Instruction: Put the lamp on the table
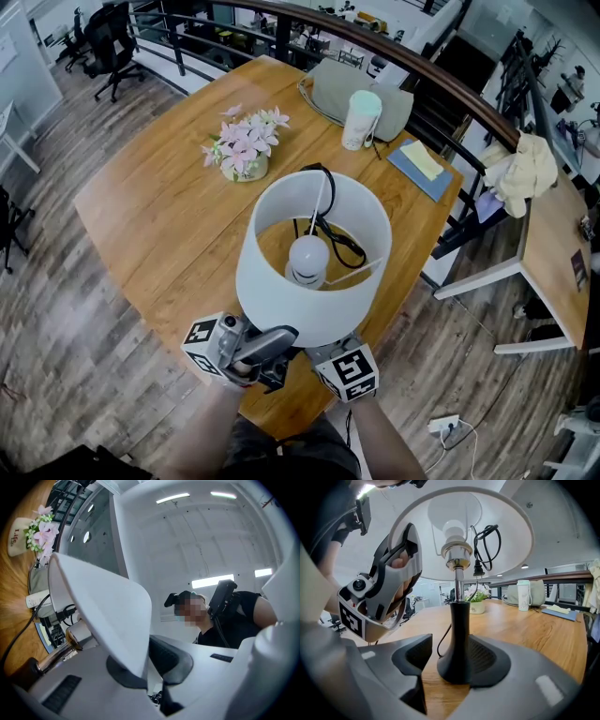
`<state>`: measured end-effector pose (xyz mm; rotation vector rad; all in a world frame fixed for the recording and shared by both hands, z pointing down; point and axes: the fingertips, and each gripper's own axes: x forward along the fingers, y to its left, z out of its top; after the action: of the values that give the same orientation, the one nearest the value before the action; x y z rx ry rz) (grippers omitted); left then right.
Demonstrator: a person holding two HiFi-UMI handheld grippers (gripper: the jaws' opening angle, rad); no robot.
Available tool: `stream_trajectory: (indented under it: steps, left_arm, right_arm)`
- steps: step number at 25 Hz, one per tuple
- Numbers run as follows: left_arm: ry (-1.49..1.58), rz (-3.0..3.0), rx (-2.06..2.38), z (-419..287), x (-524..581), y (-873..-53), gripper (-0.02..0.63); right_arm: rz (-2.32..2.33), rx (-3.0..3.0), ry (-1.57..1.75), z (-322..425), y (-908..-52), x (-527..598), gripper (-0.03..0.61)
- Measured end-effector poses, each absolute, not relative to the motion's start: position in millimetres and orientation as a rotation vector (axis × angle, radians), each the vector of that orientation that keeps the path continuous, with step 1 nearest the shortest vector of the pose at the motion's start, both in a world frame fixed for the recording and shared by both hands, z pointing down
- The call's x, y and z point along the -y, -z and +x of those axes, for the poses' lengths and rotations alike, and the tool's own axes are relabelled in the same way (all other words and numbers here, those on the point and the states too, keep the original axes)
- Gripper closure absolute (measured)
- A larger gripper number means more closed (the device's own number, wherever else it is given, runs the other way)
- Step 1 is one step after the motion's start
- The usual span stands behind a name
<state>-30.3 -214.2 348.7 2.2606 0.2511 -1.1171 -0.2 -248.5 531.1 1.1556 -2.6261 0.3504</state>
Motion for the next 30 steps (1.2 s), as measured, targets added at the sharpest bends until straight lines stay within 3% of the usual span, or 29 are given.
stream_trajectory:
  steps: [4, 17, 30]
  left_arm:
    - [1.114, 2.269, -0.249, -30.2, 208.1, -352.2, 0.611]
    - [1.101, 2.295, -0.245, -30.7, 192.5, -359.8, 0.595]
    - [1.098, 2.292, -0.122, -32.9, 186.6, -374.1, 0.551]
  right_arm:
    - [1.139, 2.639, -0.354, -0.6, -531.5, 240.5, 0.345]
    - [1.169, 2.627, -0.329, 7.0, -527.4, 224.9, 0.561]
    - [1.116, 2.654, -0.340, 3.2, -525.7, 204.0, 0.571]
